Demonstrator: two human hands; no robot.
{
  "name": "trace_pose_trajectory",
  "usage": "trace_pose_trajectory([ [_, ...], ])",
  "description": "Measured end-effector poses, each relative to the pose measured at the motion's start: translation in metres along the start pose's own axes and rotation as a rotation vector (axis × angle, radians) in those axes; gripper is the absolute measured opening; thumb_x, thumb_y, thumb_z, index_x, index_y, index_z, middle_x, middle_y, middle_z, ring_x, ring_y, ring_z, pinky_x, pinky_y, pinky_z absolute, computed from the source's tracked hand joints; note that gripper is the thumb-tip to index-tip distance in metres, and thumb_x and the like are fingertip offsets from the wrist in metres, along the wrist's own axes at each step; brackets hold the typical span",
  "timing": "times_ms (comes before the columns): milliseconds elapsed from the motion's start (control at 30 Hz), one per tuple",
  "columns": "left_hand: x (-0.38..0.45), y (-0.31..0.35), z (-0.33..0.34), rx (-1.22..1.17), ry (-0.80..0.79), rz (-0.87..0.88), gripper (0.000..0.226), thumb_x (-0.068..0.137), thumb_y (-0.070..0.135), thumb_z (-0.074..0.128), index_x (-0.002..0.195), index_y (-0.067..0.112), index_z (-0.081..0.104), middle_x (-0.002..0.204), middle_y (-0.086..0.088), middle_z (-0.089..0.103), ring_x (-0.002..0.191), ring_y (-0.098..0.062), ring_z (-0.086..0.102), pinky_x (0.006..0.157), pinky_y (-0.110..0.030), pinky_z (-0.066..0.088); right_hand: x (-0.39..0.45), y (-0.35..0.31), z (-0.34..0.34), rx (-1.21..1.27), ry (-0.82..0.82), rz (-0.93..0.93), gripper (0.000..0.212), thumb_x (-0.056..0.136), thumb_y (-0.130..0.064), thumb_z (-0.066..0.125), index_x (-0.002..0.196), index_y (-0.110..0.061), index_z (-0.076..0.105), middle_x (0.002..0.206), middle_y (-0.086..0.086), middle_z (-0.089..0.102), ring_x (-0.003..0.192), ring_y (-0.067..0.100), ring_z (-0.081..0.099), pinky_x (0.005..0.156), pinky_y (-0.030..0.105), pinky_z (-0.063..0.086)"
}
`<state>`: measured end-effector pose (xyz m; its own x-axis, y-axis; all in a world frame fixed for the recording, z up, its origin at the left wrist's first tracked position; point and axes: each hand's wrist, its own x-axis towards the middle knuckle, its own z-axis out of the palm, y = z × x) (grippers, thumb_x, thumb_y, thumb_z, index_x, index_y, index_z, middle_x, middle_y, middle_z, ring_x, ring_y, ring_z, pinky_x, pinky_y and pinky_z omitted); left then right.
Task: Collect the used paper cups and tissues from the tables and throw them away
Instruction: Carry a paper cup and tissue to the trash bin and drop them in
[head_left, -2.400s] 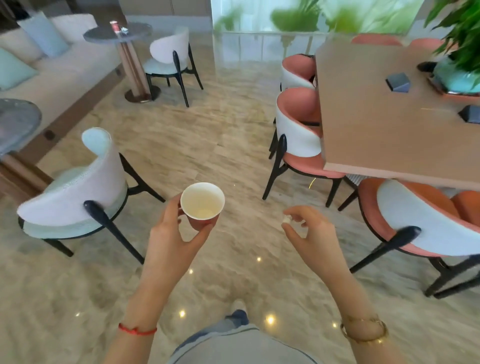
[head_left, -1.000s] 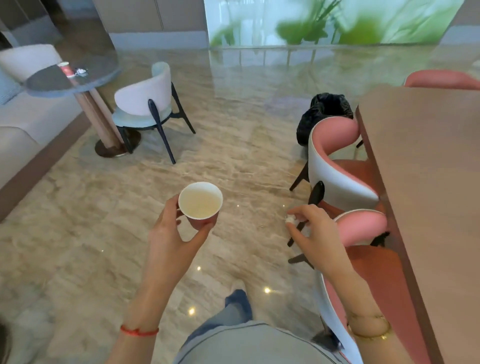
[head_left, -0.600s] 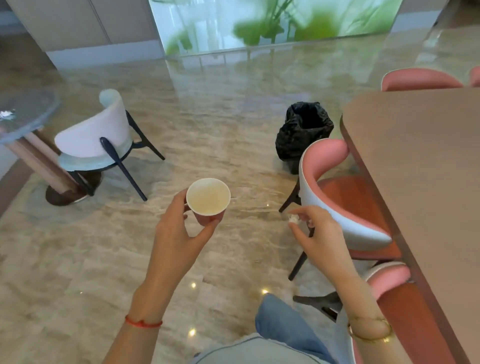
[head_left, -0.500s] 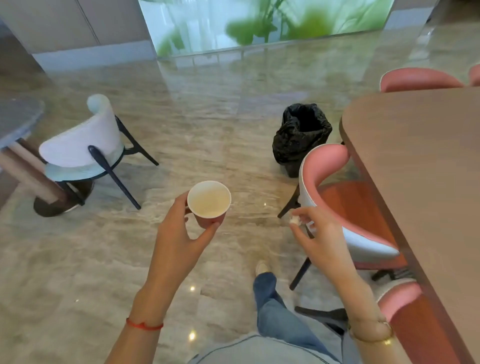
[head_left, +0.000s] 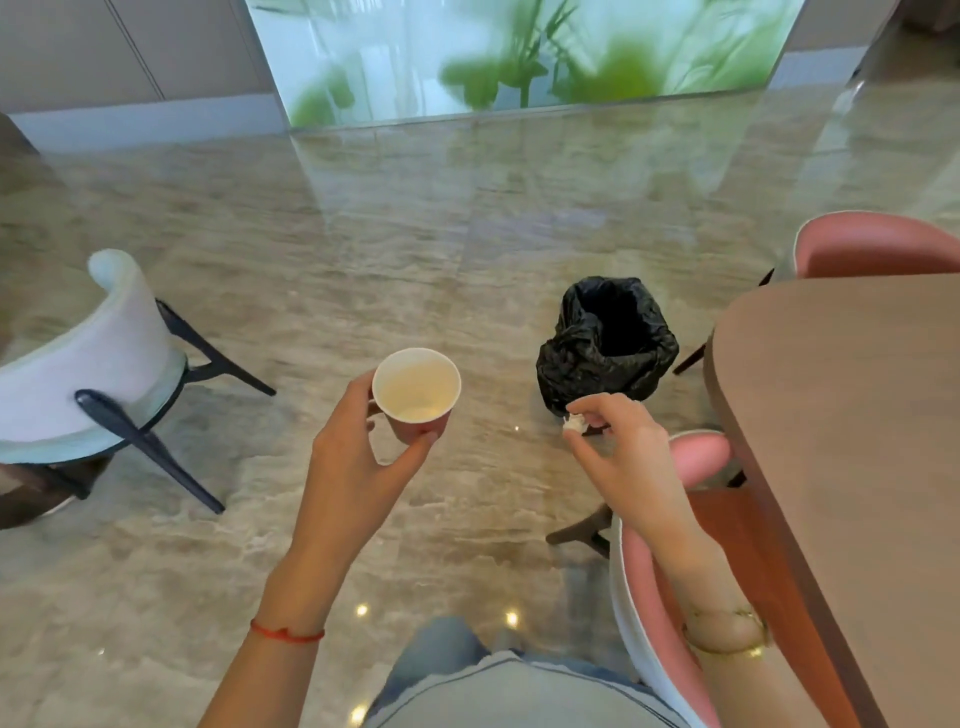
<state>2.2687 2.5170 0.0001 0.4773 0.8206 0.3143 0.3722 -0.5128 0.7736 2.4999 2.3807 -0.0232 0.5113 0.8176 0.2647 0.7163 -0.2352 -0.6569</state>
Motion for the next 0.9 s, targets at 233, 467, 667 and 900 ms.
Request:
trace_pose_trajectory([
  [233, 0.145, -0.037, 0.057, -0.051, -0.053, 0.005, 0.066, 0.074, 0.041, 0.078, 0.125, 0.051, 0.038, 0.115, 0.043, 0.047, 0.107, 0.016, 0.050, 0.080, 0.000, 0.039, 0.126, 0.051, 0.026, 0.004, 0.012, 0.064, 0.021, 0.086, -0.020, 0.069, 0.105, -0.022, 0.063, 0.095, -0.010, 0.061, 0.094, 0.007, 0.056, 0.082, 0.020, 0.044],
  [467, 0.314, -0.078, 0.120, -0.086, -0.141, 0.064, 0.064, 0.074, 0.042, 0.078, 0.126, 0.045, 0.041, 0.118, 0.036, 0.050, 0.109, 0.009, 0.051, 0.083, -0.008, 0.043, 0.263, 0.106, 0.053, -0.008, 0.084, 0.179, 0.020, 0.087, -0.022, 0.068, 0.106, -0.023, 0.062, 0.094, -0.013, 0.059, 0.094, 0.006, 0.054, 0.077, 0.017, 0.042],
  [667, 0.460, -0.080, 0.185, -0.115, -0.332, 0.169, 0.065, 0.069, 0.053, 0.075, 0.123, 0.054, 0.039, 0.117, 0.035, 0.052, 0.108, 0.006, 0.054, 0.082, -0.009, 0.042, 0.364, 0.138, 0.052, -0.060, 0.259, 0.280, 0.021, 0.086, -0.021, 0.069, 0.106, -0.021, 0.062, 0.093, -0.011, 0.060, 0.090, 0.007, 0.056, 0.078, 0.023, 0.047],
  [900, 0.573, -0.082, 0.304, -0.069, -0.597, 0.260, 0.071, 0.067, 0.046, 0.080, 0.126, 0.028, 0.045, 0.113, 0.018, 0.054, 0.106, -0.010, 0.057, 0.089, -0.030, 0.050, 0.434, 0.207, 0.043, -0.052, 0.350, 0.519, 0.018, 0.088, -0.022, 0.066, 0.106, -0.022, 0.063, 0.096, -0.011, 0.062, 0.093, 0.008, 0.058, 0.083, 0.032, 0.052],
])
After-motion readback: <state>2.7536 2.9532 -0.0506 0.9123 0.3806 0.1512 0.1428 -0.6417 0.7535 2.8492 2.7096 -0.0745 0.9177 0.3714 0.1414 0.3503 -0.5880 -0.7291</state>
